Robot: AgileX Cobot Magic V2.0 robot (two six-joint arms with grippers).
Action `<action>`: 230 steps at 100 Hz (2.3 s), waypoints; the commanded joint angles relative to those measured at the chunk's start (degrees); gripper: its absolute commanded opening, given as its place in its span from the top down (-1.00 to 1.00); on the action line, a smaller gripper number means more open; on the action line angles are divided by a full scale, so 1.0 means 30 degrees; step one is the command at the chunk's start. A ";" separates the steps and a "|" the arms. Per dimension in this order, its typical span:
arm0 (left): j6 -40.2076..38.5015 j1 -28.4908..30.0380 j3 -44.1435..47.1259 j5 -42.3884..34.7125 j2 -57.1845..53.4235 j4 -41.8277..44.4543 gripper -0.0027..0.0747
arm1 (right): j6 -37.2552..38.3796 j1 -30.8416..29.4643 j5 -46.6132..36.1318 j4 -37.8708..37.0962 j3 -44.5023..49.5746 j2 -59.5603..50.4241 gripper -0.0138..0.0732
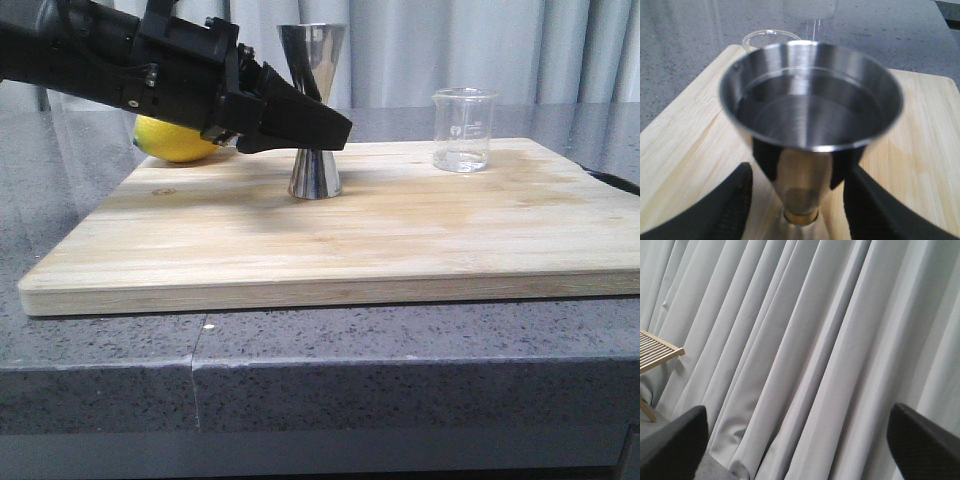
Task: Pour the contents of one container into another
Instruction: 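Lower the jigger onto the board and open the left gripper, then raise the left gripper away from the jigger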
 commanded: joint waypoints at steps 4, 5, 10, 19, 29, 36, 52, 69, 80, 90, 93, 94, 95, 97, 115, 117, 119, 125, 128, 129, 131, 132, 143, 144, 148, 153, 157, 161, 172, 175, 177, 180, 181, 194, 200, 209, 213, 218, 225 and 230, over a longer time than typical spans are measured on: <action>0.0031 0.0071 -0.0386 0.1240 -0.0948 -0.0940 -0.38 | -0.0109 -0.0079 -0.0770 0.0635 -0.0585 -0.0562 -0.82; 0.0031 0.0071 -0.0386 0.1240 -0.0948 -0.0940 -0.40 | -0.0109 -0.0079 -0.0770 0.0635 -0.0585 -0.0562 -0.82; -0.0162 0.0071 -0.0386 0.1240 -0.0948 -0.0940 -0.46 | -0.0109 -0.0079 -0.0770 0.0635 -0.0585 -0.0562 -0.82; -0.0287 0.0118 -0.0386 0.1240 -0.1033 -0.0912 -0.47 | -0.0109 -0.0079 -0.0770 0.0635 -0.0585 -0.0562 -0.82; -0.0631 0.0274 -0.0386 0.1286 -0.1166 -0.0865 -0.47 | -0.0109 -0.0079 -0.0770 0.0635 -0.0585 -0.0562 -0.82; -0.0663 0.0425 -0.0386 0.1439 -0.1331 -0.0820 -0.47 | -0.0109 -0.0079 -0.0770 0.0635 -0.0585 -0.0562 -0.82; -0.1283 0.0829 -0.0386 0.1527 -0.1859 -0.0184 -0.47 | -0.0109 -0.0079 -0.0770 0.0635 -0.0585 -0.0562 -0.82; -0.2179 0.1256 -0.0386 0.1959 -0.2379 0.0796 -0.47 | -0.0109 -0.0079 -0.0770 0.0635 -0.0585 -0.0562 -0.82; -0.2816 0.1632 -0.0386 0.2351 -0.2753 0.1668 -0.47 | -0.0109 -0.0079 -0.0770 0.0635 -0.0585 -0.0562 -0.82; -0.3612 0.2039 -0.0386 0.2391 -0.3134 0.2543 -0.47 | -0.0109 -0.0079 -0.0770 0.0635 -0.0585 -0.0562 -0.82; -0.3793 0.2149 -0.0386 0.2428 -0.3306 0.2839 -0.47 | -0.0109 -0.0079 -0.0735 0.0635 -0.0585 -0.0562 -0.82; -0.3925 0.2252 -0.0386 0.2428 -0.3316 0.2912 -0.47 | -0.0109 -0.0079 -0.0759 0.0635 -0.0585 -0.0562 -0.82; -0.3989 0.2298 -0.0386 0.2428 -0.3371 0.2995 -0.47 | -0.0109 -0.0079 -0.0720 0.0635 -0.0585 -0.0562 -0.82; -0.4149 0.2427 -0.0386 0.2428 -0.3490 0.3174 -0.46 | -0.0109 -0.0079 -0.0723 0.0635 -0.0585 -0.0562 -0.82; -0.5211 0.3594 -0.0386 0.3346 -0.4900 0.3896 -0.46 | -0.0109 -0.0079 -0.0660 0.0635 -0.0585 -0.0562 -0.82; -0.5262 0.3732 -0.0386 0.3512 -0.5100 0.3896 -0.46 | -0.0109 -0.0079 -0.0660 0.0635 -0.0585 -0.0562 -0.82; -0.5295 0.3870 -0.0386 0.3653 -0.5324 0.3896 -0.46 | -0.0109 -0.0079 -0.0660 0.0635 -0.0585 -0.0562 -0.82; -0.5366 0.4273 -0.0423 0.3938 -0.5927 0.3776 -0.46 | -0.0109 -0.0079 -0.0608 0.0635 -0.0585 -0.0562 -0.82; -0.5854 0.4477 -0.0423 0.4233 -0.6317 0.3610 -0.45 | -0.0109 -0.0079 -0.0411 0.0635 -0.0585 -0.0562 -0.82; -0.6223 0.4589 -0.0423 0.4303 -0.6399 0.3576 -0.45 | -0.0109 -0.0079 -0.0359 0.0635 -0.0585 -0.0562 -0.82; -0.6642 0.4757 -0.0423 0.4470 -0.6622 0.3412 -0.44 | -0.0109 -0.0079 -0.0132 0.0635 -0.0585 -0.0562 -0.82; -0.6710 0.4813 -0.0423 0.4507 -0.6696 0.3321 -0.44 | -0.0109 -0.0079 -0.0054 0.0635 -0.0585 -0.0562 -0.82; -0.6757 0.5646 -0.0447 0.4565 -0.7488 0.0787 -0.39 | -0.0150 -0.0079 0.2016 0.1148 -0.0585 -0.0518 -0.82; -0.6757 0.5708 -0.0447 0.4564 -0.7529 0.0584 -0.39 | -0.0200 -0.0079 0.2215 0.1251 -0.0585 -0.0518 -0.82; -0.6718 0.6166 -0.0637 0.4466 -0.7712 -0.0520 -0.39 | -0.0821 -0.0183 0.3787 0.1592 -0.0585 -0.0518 -0.82; -0.6718 0.6665 -0.1051 0.4129 -0.7860 -0.0793 -0.39 | -0.1598 -0.0441 0.4635 0.1915 -0.0585 -0.0518 -0.82; -0.7041 0.7189 -0.1524 0.3282 -0.8073 -0.0751 -0.38 | -0.2586 -0.0830 0.5432 0.2271 -0.0585 -0.0553 -0.82; -0.7803 0.7714 -0.1887 0.1843 -0.8359 -0.0555 -0.38 | -0.3318 -0.1235 0.5959 0.2824 -0.0585 -0.0656 -0.82; -0.9992 0.8874 -0.2497 -0.2560 -0.9631 0.0266 -0.37 | -0.3624 -0.2985 0.6879 0.4663 -0.0585 -0.1528 -0.82; -1.0026 0.9220 -0.2493 -0.3387 -1.0218 0.0525 -0.37 | -0.3624 -0.3460 0.7188 0.5040 -0.0585 -0.1999 -0.82; -1.0026 0.9345 -0.2493 -0.3893 -1.0460 0.0672 -0.37 | -0.3624 -0.3808 0.7403 0.5242 -0.0585 -0.2323 -0.82; -1.0036 0.9632 -0.2493 -0.4374 -1.1098 0.1044 -0.37 | -0.3624 -0.4353 0.7750 0.5410 -0.0585 -0.2779 -0.82; -1.0036 0.9686 -0.2493 -0.4465 -1.1230 0.1125 -0.37 | -0.3624 -0.4458 0.7848 0.5464 -0.0585 -0.2898 -0.82; -1.0615 1.0114 -0.2456 -0.5757 -1.3776 0.3072 -0.37 | -0.3624 -0.5766 1.0655 0.5502 -0.0585 -0.5345 -0.82; -1.1120 1.0114 -0.2161 -0.6592 -1.4872 0.3895 -0.37 | -0.3624 -0.5801 1.2286 0.5502 -0.0585 -0.6391 -0.82; -1.1620 1.0114 -0.1039 -0.7665 -1.6790 0.4768 -0.37 | -0.3492 -0.5674 1.4443 0.5502 -0.0292 -0.8053 -0.82; -1.1772 1.0114 -0.0186 -0.8300 -1.7696 0.4939 -0.37 | -0.3490 -0.5587 1.4928 0.5502 -0.0004 -0.8814 -0.82; -1.1765 1.0114 0.1048 -0.9004 -1.8755 0.4989 -0.37 | -0.3490 -0.5451 1.5261 0.5502 0.0519 -0.9674 -0.82; -1.1765 1.0114 0.3077 -0.9984 -2.0328 0.4989 -0.37 | -0.3490 -0.5240 1.5498 0.5502 0.1482 -1.0845 -0.82; -1.1765 1.0114 0.4634 -1.0753 -2.1399 0.4989 -0.37 | -0.3490 -0.5141 1.5534 0.5502 0.2414 -1.1614 -0.82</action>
